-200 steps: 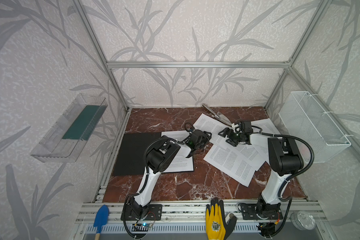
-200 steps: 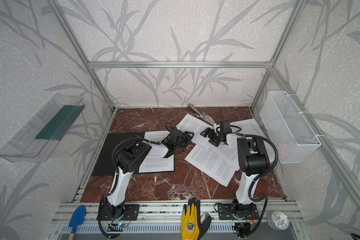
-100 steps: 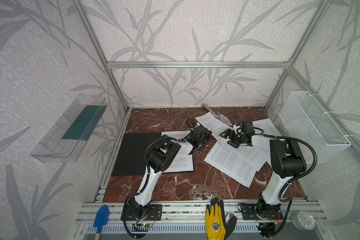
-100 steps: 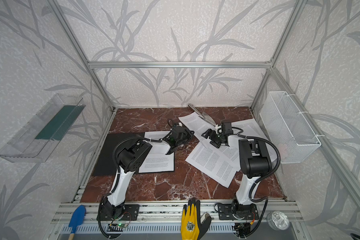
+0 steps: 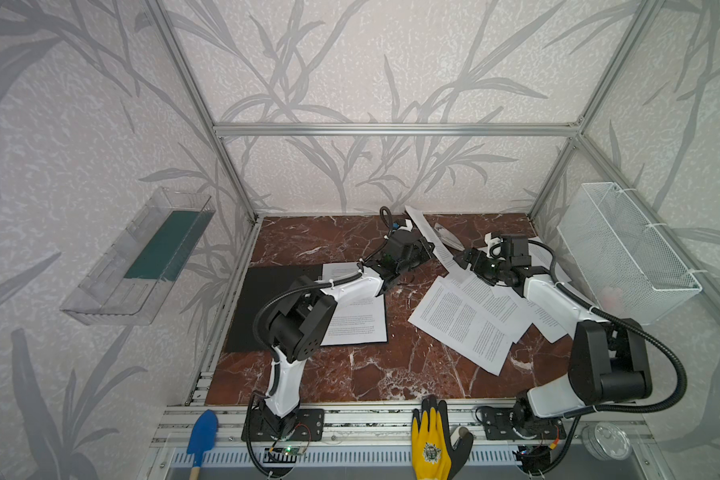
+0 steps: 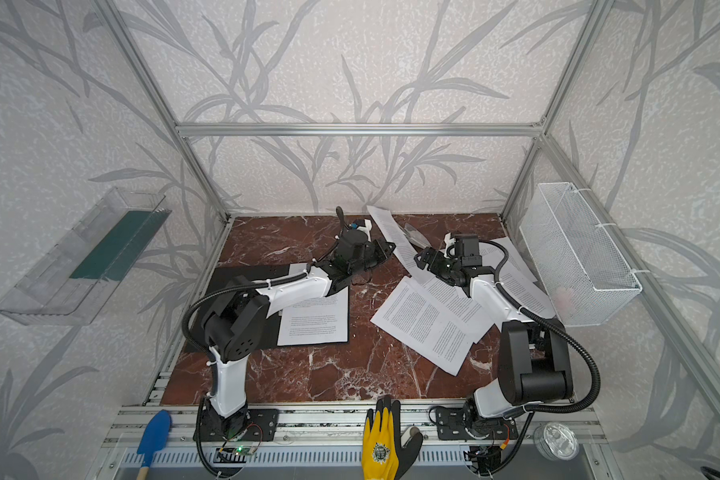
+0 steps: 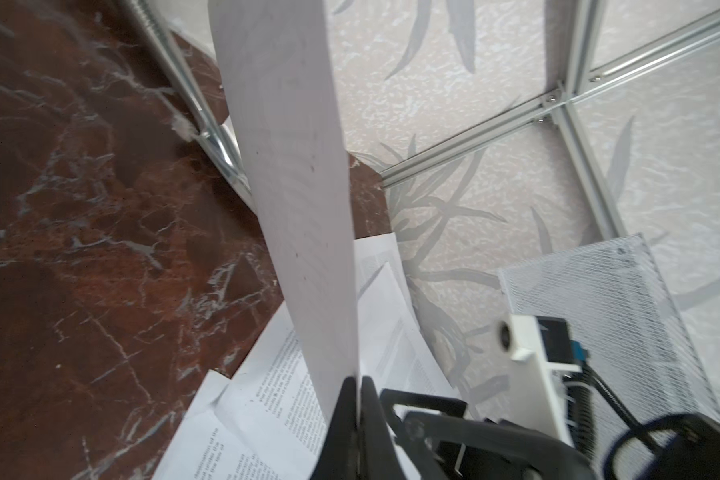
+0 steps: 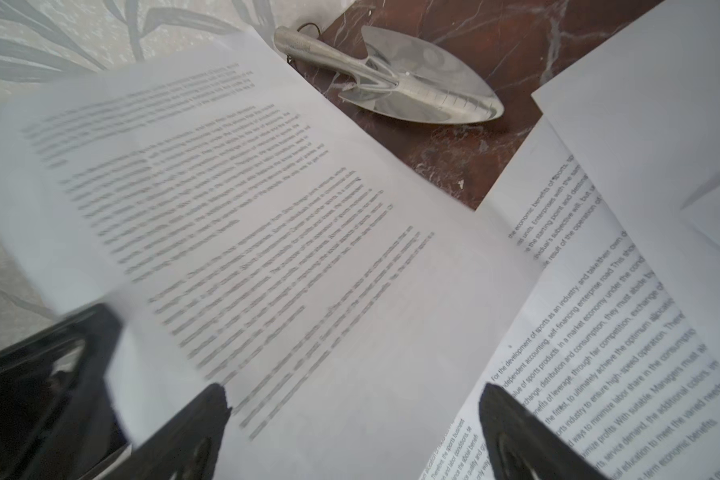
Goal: Put the files into the folder
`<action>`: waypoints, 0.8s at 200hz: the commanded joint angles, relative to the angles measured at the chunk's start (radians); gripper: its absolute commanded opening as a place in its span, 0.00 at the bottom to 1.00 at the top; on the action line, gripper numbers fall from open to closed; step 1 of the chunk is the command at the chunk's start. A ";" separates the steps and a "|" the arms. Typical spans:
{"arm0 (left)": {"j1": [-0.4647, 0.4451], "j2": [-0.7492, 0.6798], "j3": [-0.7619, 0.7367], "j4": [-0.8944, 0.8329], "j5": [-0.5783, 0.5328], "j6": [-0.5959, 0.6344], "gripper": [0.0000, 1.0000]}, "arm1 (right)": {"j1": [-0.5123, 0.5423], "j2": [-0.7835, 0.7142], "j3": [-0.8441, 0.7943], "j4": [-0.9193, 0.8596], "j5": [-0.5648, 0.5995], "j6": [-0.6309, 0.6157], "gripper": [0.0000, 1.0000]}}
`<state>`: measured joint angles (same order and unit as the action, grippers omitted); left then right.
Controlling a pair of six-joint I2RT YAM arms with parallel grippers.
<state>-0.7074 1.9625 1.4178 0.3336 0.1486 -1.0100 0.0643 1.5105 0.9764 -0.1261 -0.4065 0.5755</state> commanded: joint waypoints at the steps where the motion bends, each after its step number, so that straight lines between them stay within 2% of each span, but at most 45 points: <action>1: 0.000 -0.108 -0.012 -0.171 0.022 0.095 0.00 | -0.003 -0.032 -0.011 -0.051 0.031 -0.038 0.95; 23: 0.011 -0.217 -0.088 -0.222 0.035 0.112 0.00 | 0.000 -0.038 -0.008 -0.050 0.023 -0.052 0.97; 61: 0.100 -0.494 -0.283 -0.353 0.014 0.128 0.00 | 0.043 -0.016 0.023 -0.073 0.021 -0.089 0.99; 86: 0.226 -0.695 -0.413 -0.496 0.040 0.110 0.00 | 0.115 0.013 0.073 -0.102 0.008 -0.119 1.00; 106: 0.346 -0.808 -0.451 -0.709 0.065 0.144 0.00 | 0.216 0.030 0.132 -0.141 0.042 -0.158 0.99; 132: 0.501 -0.852 -0.455 -0.904 0.176 0.210 0.00 | 0.320 0.068 0.193 -0.146 0.054 -0.160 0.99; 160: 0.623 -0.762 -0.396 -1.084 0.190 0.343 0.00 | 0.440 0.162 0.292 -0.146 0.065 -0.159 0.99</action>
<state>-0.1619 1.1271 0.9787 -0.4870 0.2848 -0.8024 0.4259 1.5978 1.1870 -0.2462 -0.3595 0.4366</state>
